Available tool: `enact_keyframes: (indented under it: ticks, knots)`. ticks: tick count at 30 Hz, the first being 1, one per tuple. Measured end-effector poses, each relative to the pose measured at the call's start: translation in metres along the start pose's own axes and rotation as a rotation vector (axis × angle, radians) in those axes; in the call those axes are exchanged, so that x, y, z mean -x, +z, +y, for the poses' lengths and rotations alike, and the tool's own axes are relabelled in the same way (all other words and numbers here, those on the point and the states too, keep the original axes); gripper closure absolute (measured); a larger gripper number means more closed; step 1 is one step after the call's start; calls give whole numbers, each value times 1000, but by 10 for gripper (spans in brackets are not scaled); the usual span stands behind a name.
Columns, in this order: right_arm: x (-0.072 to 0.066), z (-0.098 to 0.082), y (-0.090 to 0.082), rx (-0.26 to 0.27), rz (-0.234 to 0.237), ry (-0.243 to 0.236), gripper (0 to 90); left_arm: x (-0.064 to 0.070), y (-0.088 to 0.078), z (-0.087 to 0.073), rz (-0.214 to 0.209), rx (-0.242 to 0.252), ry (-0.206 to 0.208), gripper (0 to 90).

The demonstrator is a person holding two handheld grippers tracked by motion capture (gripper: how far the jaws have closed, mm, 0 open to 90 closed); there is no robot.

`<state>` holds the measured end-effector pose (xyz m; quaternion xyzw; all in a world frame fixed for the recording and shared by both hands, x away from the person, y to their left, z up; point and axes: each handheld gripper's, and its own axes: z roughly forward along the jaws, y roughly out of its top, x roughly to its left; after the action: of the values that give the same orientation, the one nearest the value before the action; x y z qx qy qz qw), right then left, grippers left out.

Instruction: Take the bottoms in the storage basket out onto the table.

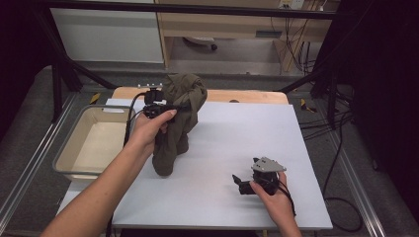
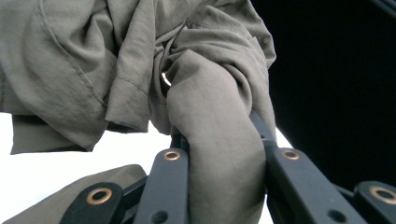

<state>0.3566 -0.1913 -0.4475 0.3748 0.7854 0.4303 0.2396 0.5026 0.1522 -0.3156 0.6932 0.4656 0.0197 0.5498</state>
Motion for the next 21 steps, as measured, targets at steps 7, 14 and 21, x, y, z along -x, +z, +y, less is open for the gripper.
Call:
enact_keyframes:
  ticks: [7, 14, 21]
  knots:
    - [1, 0, -1, -3, -1, 2, 32, 6, 13, 0, 15, -45, 47, 739]
    - [0, 0, 0, -3, 1, 0, 32, 7, 19, -1, 27, -51, 45, 739]
    - [0, 0, 0, -1, 1, 0, 32, 5, 23, -2, 35, -53, 45, 738]
